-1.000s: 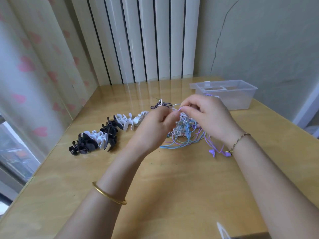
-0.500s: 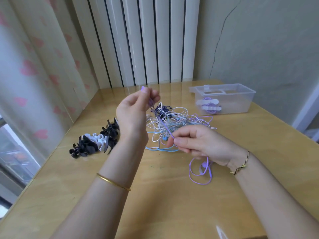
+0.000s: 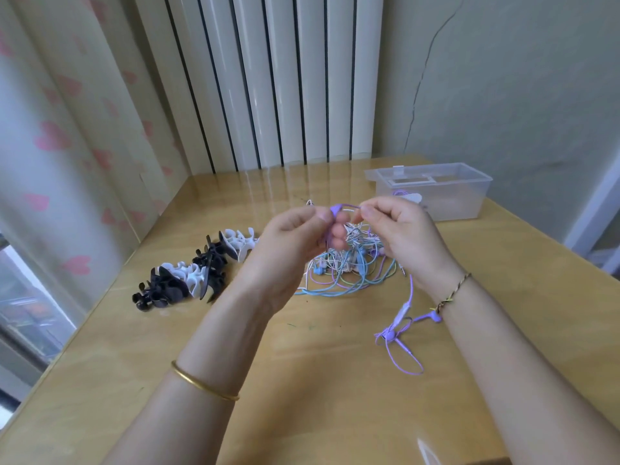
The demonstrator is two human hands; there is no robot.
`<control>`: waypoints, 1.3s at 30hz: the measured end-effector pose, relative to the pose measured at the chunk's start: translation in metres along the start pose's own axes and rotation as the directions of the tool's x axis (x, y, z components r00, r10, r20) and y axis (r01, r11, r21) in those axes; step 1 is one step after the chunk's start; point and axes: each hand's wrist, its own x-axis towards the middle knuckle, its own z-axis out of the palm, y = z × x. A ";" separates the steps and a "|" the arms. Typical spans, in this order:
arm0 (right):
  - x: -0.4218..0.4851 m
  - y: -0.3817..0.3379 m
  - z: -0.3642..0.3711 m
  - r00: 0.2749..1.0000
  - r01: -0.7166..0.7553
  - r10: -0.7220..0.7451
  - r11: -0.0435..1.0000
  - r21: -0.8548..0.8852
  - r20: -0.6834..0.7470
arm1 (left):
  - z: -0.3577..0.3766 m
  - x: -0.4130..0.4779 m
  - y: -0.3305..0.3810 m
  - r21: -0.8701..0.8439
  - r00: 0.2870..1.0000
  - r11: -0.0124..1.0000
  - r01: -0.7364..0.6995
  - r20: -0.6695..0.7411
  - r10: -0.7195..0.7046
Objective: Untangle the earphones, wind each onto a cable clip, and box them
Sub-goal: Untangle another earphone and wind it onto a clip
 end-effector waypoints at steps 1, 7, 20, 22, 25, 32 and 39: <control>-0.003 0.002 0.003 0.999 -0.021 0.022 1.000 -0.012 0.035 | 0.000 0.001 0.003 -0.166 0.999 0.986 0.024 -0.028 -0.029; -0.027 -0.013 0.011 0.900 0.014 0.068 0.983 -0.185 0.431 | 0.005 0.007 0.000 -0.085 0.937 0.991 -0.107 -0.341 0.072; -0.002 -0.010 -0.010 0.997 0.075 -0.072 0.989 -0.124 0.030 | 0.008 0.002 0.009 0.216 0.997 0.975 0.055 -0.066 -0.042; -0.008 -0.004 -0.003 0.997 0.017 -0.013 0.999 -0.043 0.080 | 0.008 0.004 0.012 -0.207 0.983 0.965 0.162 -0.051 -0.176; -0.019 0.000 0.010 0.983 -0.011 0.013 1.000 -0.017 0.181 | 0.011 0.008 0.009 -0.382 0.958 0.899 0.214 -0.099 -0.270; -0.030 -0.007 0.009 0.932 -0.006 0.081 0.978 -0.208 0.352 | 0.008 0.013 0.001 -0.315 0.939 0.949 0.015 -0.323 -0.122; -0.024 -0.036 -0.005 0.954 0.090 0.001 0.953 -0.289 0.300 | 0.010 0.008 -0.012 0.356 0.909 0.923 -0.148 -0.320 0.269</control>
